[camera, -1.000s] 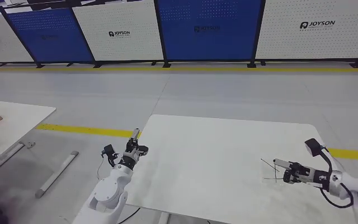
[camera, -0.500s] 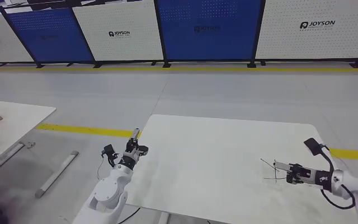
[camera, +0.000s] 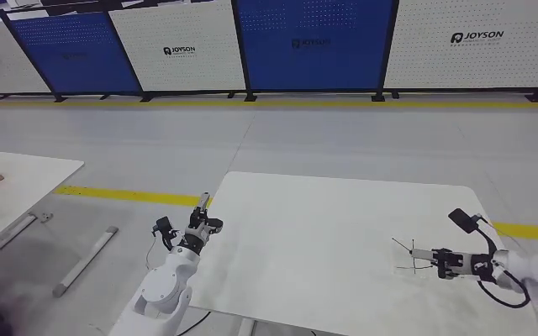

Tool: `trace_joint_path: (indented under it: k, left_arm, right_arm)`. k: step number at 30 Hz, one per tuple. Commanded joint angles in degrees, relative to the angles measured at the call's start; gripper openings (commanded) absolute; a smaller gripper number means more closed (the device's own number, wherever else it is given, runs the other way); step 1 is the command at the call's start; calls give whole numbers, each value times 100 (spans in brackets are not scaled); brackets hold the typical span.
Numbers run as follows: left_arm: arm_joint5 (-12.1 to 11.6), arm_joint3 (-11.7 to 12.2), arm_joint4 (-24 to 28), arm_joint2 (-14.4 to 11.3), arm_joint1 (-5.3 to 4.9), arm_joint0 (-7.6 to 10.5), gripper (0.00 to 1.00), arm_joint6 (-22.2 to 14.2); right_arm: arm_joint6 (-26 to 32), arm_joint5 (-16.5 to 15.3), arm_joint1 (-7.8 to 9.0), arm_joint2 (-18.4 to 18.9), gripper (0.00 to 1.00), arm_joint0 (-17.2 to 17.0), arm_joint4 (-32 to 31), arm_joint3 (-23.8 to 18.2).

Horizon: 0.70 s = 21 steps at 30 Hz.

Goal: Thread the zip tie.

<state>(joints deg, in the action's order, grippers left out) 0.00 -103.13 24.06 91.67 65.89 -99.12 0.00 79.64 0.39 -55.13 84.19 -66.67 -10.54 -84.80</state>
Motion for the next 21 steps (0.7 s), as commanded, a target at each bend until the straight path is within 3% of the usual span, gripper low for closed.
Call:
trace_joint_path:
  k: [1, 6, 11, 16, 21]
  left_arm:
    - [0, 0, 0, 0, 0, 0, 100, 0]
    - [0, 0, 0, 0, 0, 0, 100, 0]
    - [0, 0, 0, 0, 0, 0, 100, 0]
    - [0, 0, 0, 0, 0, 0, 100, 0]
    - [0, 0, 0, 0, 0, 0, 100, 0]
  right_arm:
    - [0, 1, 0, 0, 100, 0, 0, 0]
    - [0, -4, 13, 21, 100, 21, -78, 30]
    - [0, 120, 191, -120, 100, 239, -341, 231]
    - [0, 375, 361, -636, 100, 554, -341, 482]
    - [0, 623, 435, -1403, 100, 1184, -107, 1087]
